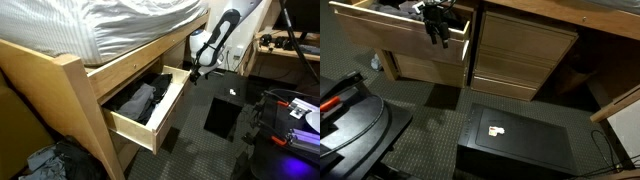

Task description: Close the open drawers

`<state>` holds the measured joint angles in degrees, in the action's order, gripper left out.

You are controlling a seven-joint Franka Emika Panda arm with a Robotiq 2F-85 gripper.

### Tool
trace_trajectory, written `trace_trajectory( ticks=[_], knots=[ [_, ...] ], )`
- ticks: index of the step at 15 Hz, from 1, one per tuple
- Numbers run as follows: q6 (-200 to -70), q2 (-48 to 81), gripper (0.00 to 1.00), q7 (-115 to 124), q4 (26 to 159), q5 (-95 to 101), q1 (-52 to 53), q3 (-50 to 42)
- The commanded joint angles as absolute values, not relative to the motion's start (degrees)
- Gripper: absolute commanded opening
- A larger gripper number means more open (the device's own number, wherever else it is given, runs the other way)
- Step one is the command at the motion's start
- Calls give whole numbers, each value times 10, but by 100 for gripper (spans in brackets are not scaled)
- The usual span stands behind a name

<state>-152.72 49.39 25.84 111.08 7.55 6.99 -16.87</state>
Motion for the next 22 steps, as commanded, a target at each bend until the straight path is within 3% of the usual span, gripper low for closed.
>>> trace_trajectory(
  ticks=[1, 8, 9, 18, 22],
  knots=[
    [-1587, 493, 100, 263, 1135, 26, 34, -148],
    [-1583, 530, 100, 300, 1111, 48, 66, -189],
    [-1536, 529, 100, 289, 1101, 73, 87, -203],
    [-1536, 315, 100, 272, 1267, -69, 42, -134],
    [-1543, 313, 100, 282, 1254, -88, 44, -132]
  ],
)
